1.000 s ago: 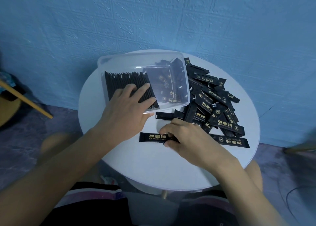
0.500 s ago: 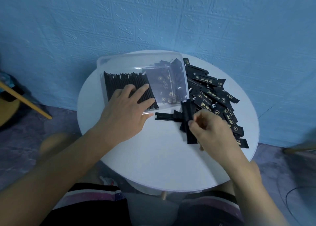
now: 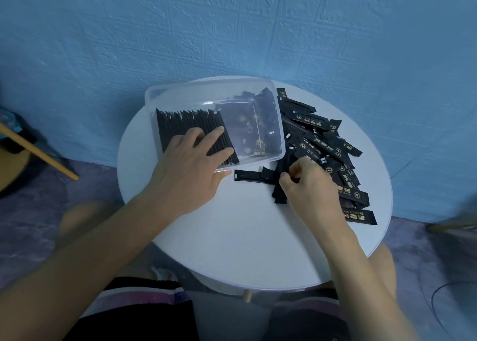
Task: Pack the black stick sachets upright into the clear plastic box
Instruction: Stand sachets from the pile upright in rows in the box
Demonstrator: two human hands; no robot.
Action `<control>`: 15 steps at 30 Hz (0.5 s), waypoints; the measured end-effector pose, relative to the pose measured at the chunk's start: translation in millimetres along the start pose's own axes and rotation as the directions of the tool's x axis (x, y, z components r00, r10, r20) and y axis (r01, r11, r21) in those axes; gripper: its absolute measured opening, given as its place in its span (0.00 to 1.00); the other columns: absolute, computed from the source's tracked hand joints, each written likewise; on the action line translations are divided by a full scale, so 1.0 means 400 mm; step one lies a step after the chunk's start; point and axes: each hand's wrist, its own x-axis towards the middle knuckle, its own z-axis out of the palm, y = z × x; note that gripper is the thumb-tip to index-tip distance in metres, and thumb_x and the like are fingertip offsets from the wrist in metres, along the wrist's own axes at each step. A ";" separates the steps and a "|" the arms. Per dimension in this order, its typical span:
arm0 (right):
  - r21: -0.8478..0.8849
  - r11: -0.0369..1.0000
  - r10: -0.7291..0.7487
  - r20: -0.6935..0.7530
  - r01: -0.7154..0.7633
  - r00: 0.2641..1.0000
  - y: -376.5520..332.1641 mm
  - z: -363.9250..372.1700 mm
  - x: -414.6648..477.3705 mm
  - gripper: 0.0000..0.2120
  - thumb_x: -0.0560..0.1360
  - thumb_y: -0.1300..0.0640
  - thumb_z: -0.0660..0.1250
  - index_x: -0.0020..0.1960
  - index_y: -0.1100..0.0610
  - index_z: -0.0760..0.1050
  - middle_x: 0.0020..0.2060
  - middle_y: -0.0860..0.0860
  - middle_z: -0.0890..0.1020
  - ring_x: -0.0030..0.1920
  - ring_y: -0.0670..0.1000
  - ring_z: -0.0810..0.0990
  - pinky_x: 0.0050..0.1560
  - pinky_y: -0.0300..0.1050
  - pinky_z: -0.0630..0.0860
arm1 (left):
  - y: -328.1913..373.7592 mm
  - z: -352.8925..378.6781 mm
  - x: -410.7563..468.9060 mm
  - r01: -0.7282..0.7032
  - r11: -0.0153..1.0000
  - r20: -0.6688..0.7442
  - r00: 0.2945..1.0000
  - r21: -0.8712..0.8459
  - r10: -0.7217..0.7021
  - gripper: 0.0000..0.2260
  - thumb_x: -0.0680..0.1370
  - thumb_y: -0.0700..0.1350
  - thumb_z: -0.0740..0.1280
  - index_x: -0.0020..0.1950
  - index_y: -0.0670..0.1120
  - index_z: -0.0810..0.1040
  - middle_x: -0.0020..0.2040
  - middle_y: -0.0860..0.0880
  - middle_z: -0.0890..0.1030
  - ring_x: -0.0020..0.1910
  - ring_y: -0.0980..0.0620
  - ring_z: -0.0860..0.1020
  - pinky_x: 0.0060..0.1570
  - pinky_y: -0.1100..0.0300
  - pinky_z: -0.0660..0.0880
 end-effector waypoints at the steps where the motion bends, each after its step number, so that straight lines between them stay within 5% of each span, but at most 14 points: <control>1: 0.006 1.000 0.006 0.011 -0.006 1.000 -0.004 0.000 0.000 0.05 0.78 0.52 0.65 0.49 0.53 0.73 0.44 0.49 0.81 0.46 0.56 0.77 0.43 0.46 0.65 | 0.000 0.000 -0.001 0.000 1.000 0.000 1.000 0.000 0.000 0.19 0.80 0.55 0.64 0.68 0.51 0.79 0.76 0.44 0.71 0.64 0.38 0.72 0.54 0.43 0.72; 9: 0.247 0.969 -0.008 -0.005 0.009 1.000 0.007 -0.055 -0.006 0.13 0.77 0.55 0.67 0.59 0.47 0.70 0.40 0.42 0.80 0.42 0.52 0.79 0.45 0.49 0.74 | -0.002 -0.002 -0.001 0.007 1.000 0.012 1.000 0.006 -0.007 0.20 0.80 0.56 0.63 0.69 0.51 0.78 0.76 0.44 0.70 0.64 0.38 0.71 0.56 0.42 0.71; 15: 0.392 0.897 -0.142 -0.186 0.206 0.972 -0.058 -0.129 0.009 0.02 0.76 0.54 0.66 0.45 0.51 0.74 0.34 0.44 0.79 0.34 0.51 0.74 0.39 0.49 0.73 | 0.029 -0.010 -0.013 0.002 1.000 0.010 1.000 -0.001 -0.002 0.19 0.79 0.54 0.65 0.68 0.49 0.78 0.76 0.43 0.70 0.64 0.37 0.72 0.56 0.42 0.71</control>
